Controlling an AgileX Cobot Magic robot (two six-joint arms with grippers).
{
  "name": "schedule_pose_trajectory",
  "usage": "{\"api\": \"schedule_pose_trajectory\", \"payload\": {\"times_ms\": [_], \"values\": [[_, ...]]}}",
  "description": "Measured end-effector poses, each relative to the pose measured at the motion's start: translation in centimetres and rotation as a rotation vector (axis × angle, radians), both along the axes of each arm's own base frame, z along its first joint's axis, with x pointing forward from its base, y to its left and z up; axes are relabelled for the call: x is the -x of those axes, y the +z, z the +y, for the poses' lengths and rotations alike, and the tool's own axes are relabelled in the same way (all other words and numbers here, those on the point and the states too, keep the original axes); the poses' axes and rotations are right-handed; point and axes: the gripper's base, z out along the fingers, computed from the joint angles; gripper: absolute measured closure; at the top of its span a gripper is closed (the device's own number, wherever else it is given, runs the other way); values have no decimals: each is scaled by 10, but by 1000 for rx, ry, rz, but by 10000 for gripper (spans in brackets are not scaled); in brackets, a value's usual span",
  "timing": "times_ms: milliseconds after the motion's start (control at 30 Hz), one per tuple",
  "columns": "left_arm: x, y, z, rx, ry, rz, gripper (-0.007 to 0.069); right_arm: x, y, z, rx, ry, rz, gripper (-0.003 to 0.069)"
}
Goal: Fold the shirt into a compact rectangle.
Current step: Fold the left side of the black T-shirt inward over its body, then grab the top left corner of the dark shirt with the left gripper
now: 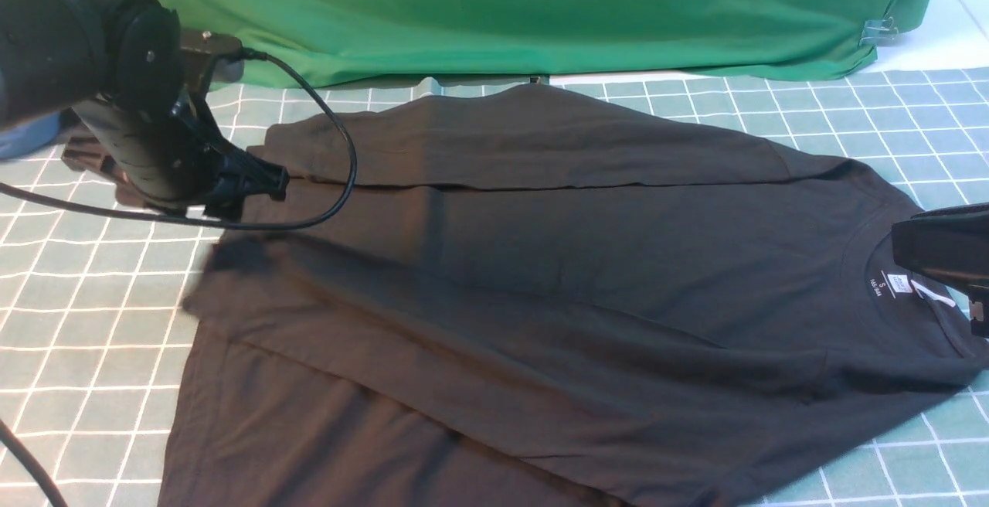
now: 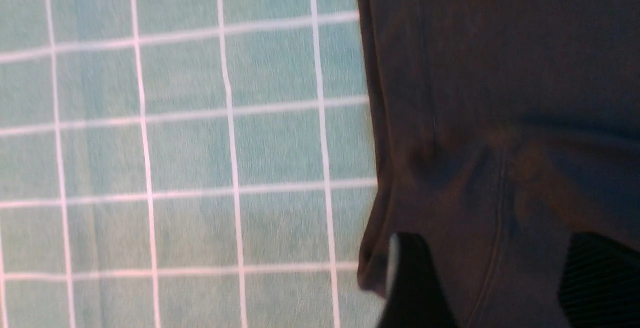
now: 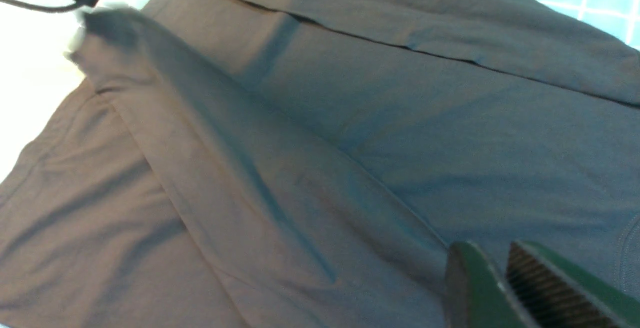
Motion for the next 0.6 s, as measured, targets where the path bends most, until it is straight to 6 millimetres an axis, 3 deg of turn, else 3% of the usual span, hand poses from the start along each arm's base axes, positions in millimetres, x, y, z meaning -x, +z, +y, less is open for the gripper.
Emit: {"api": "schedule_pose_trajectory", "payload": {"times_ms": [167,267,367,600], "values": [[-12,3,0,61,91,-120,133,0,0,0,0,0,0,557],[-24,2,2,95,135,-150,127,0,0,0,0,0,0,557],[-50,-6,8,179,209,-159,132,0,0,0,0,0,0,556],[-100,-36,13,254,244,-137,163,0,0,0,0,0,1,556]]}}
